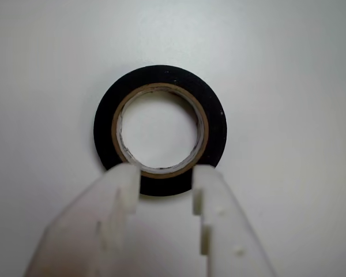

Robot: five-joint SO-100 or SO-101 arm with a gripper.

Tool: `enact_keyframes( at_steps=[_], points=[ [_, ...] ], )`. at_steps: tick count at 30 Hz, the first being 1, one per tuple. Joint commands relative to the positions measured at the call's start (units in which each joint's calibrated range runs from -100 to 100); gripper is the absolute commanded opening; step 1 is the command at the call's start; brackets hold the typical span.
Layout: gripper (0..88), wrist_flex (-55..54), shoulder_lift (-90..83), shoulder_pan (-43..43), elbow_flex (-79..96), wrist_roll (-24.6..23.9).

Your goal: Pick the black tape roll and drop it in the blue box

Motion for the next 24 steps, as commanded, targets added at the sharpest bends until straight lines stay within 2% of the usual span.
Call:
enact_keyframes(
  at_steps=[1,13,24],
  points=[
    [11.5,4.8,1.1,-0.3,-7.2,0.3],
    [21.5,8.4,9.4,-5.3,-16.1,0.3],
    [24.9,8.4,19.8,-5.0,-23.6,0.3]
  ],
)
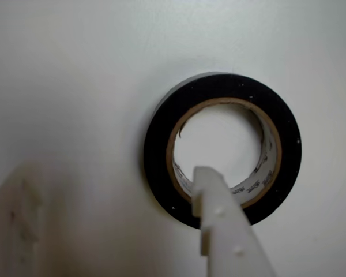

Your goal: Pick the black tape roll and drop it in the blue box

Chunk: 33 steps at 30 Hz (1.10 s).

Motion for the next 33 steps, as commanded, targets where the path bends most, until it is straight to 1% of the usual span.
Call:
enact_keyframes(
  at_steps=[1,12,20,33],
  points=[
    [25.0,0.4,1.9,0.5,-4.9,0.3],
    [24.9,0.4,3.1,0.9,-4.7,0.3],
    [24.8,0.4,3.2,4.4,-4.5,0.3],
    [24.9,0.3,8.0,3.7,-4.9,0.2]
  ],
)
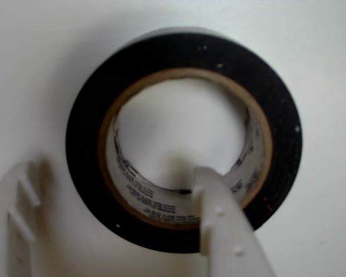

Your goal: Pick the black tape roll and drop it in the blue box

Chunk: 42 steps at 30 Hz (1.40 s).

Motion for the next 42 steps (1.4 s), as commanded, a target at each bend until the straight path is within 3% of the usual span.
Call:
enact_keyframes(
  at_steps=[1,42],
  points=[
    [24.9,0.3,-0.5,-0.3,-4.0,0.2],
    [24.0,0.3,1.5,-0.3,-4.0,0.1]
  ],
)
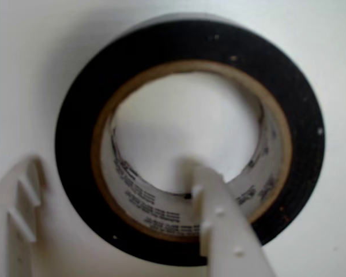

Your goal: Pick the black tape roll and drop it in the blue box

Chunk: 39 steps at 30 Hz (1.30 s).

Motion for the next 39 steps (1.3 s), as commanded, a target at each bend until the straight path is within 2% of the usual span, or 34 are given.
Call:
enact_keyframes(
  at_steps=[1,13,27,39],
  points=[
    [24.0,0.3,-0.6,-0.3,-4.0,0.1],
    [23.3,0.3,-0.6,-0.3,-3.9,0.3],
    [7.5,0.3,-0.7,-0.3,-4.0,0.3],
    [1.7,0.4,-1.1,-0.3,-4.0,0.2]
  ],
)
